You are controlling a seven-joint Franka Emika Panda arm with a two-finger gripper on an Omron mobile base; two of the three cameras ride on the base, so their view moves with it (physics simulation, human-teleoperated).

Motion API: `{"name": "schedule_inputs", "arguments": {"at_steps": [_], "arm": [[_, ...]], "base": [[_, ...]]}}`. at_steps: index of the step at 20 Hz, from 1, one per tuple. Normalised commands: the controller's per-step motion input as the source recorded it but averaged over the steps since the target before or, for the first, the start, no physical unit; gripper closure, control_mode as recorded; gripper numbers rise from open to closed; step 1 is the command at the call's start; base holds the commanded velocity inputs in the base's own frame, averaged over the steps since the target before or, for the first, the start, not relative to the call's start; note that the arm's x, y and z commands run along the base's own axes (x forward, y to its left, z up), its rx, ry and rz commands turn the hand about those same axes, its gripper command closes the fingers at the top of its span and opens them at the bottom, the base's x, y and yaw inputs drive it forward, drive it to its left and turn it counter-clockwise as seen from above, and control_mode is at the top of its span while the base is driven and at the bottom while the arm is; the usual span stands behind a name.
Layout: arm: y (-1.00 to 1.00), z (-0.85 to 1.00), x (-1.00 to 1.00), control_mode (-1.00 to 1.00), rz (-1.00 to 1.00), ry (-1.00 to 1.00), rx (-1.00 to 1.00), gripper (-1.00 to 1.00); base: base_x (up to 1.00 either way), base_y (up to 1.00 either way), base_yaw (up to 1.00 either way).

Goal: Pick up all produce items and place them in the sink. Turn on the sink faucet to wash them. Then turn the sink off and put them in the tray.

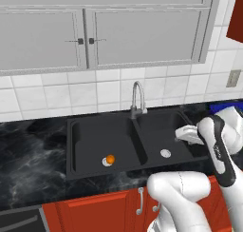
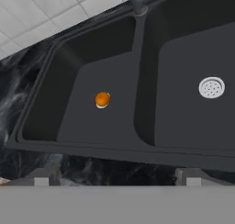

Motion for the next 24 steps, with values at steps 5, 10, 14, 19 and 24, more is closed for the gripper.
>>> {"name": "schedule_inputs", "arguments": {"at_steps": [5,10,14,19,24], "arm": [[-0.25,0.33,0.28,-1.0,0.11,-0.03,0.11,-1.0],[-0.03,0.05,0.29,-1.0,0.12,-0.09,0.0,-1.0],[0.0,0.0,0.31,-1.0,0.13,-0.14,0.0,-1.0],[0.0,0.0,0.27,-1.0,0.1,-0.22,0.0,-1.0],[0.0,0.0,0.25,-1.0,0.01,-0.18,0.0,-1.0]], "base": [[0.0,0.0,0.0],[0.0,0.0,0.0],[0.0,0.0,0.0],[0.0,0.0,0.0],[0.0,0.0,0.0]]}}
